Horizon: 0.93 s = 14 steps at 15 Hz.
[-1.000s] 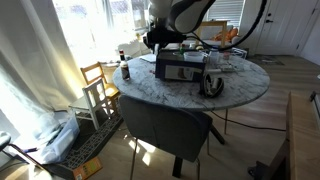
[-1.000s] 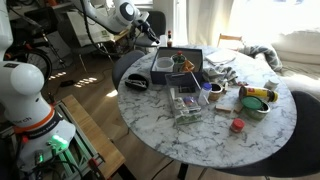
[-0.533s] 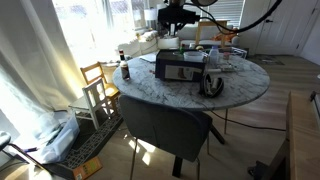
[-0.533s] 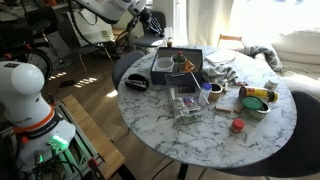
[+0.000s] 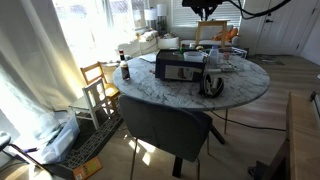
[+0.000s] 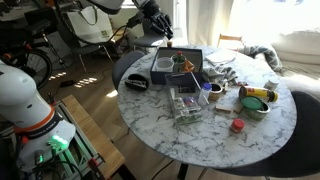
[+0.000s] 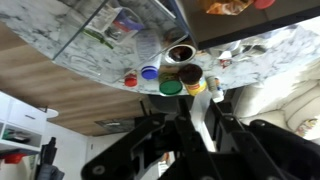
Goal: Pick up the clear measuring cup on the left of the table and move it to the right near the crisper drawer
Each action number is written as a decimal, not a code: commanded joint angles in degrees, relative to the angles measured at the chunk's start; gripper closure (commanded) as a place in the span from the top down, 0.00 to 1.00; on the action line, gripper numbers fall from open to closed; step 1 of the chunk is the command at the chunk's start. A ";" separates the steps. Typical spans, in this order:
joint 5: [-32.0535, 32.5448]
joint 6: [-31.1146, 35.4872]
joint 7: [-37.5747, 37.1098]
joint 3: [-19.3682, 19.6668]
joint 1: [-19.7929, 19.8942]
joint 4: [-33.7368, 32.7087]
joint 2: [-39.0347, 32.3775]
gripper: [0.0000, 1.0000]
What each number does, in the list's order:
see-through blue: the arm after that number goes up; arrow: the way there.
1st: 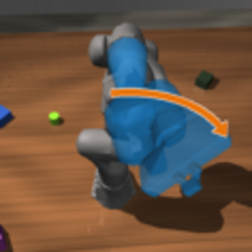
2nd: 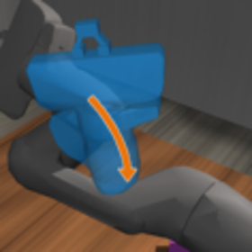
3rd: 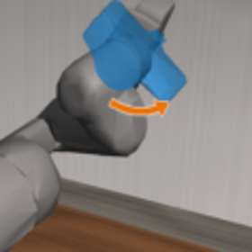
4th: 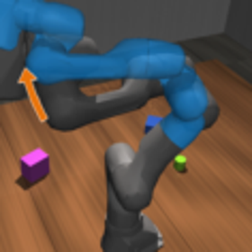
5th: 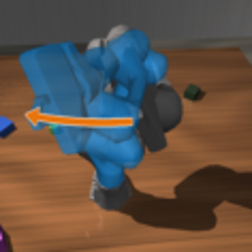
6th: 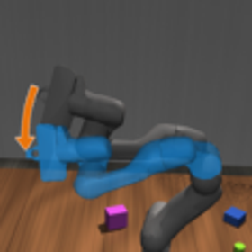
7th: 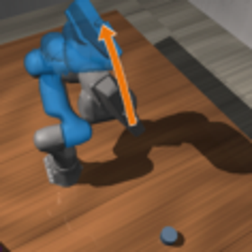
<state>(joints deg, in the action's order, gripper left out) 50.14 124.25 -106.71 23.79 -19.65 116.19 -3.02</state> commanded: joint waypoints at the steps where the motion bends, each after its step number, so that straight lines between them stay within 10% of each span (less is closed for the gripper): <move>1: -0.27 -3.87 -2.90 -8.36 10.82 5.11 4.46 0.05; 14: -10.21 -1.85 -16.14 -14.58 24.86 30.21 14.75 0.05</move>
<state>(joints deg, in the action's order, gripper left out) 41.30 119.49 -119.10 10.30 2.19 139.10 7.10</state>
